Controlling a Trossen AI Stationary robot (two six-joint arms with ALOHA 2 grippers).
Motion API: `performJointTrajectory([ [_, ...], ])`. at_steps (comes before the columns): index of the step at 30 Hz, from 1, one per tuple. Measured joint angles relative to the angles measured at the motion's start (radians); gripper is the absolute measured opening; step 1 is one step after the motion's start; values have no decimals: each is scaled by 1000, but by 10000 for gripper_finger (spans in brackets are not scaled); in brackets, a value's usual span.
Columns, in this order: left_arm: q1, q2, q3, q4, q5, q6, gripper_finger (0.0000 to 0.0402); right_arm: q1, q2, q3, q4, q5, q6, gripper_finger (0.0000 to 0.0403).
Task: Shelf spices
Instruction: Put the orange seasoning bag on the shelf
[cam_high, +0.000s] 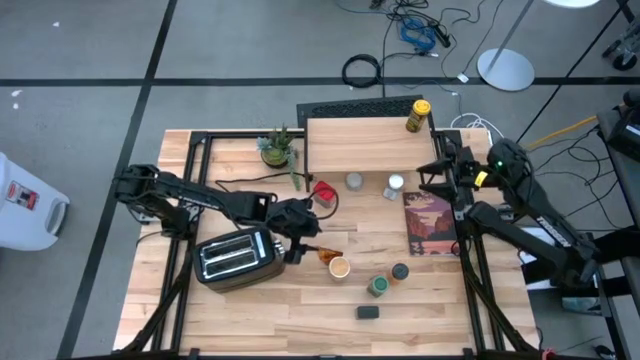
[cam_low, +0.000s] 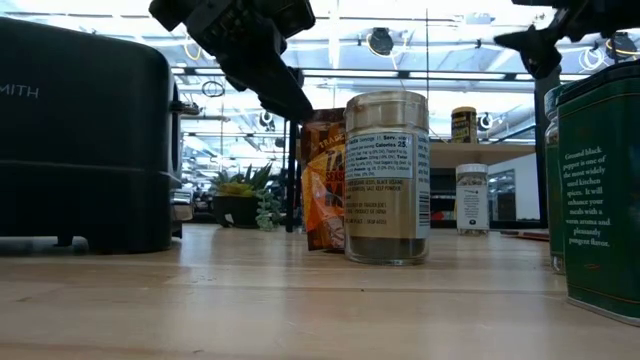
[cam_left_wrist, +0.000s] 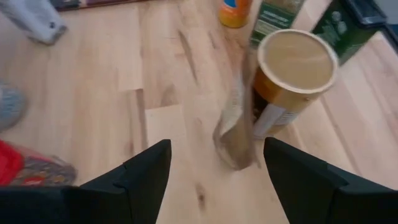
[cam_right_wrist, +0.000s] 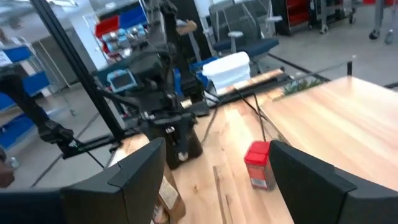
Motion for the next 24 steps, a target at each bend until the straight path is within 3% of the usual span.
performJointTrajectory([
  [7, -7, 51, -1, 2, 10, -6, 265, 72, 69, 0, 4, 38, -24, 274],
  [15, -6, 109, -1, 118, 11, -7, 256, 146, 115, 0, 12, 96, -35, 274],
  [19, -6, 110, -1, 115, 26, 0, 212, 176, 137, 0, 12, 120, -36, 274],
  [24, -7, 113, -1, 107, 53, 2, 125, 214, 166, 0, 32, 151, -46, 274],
])
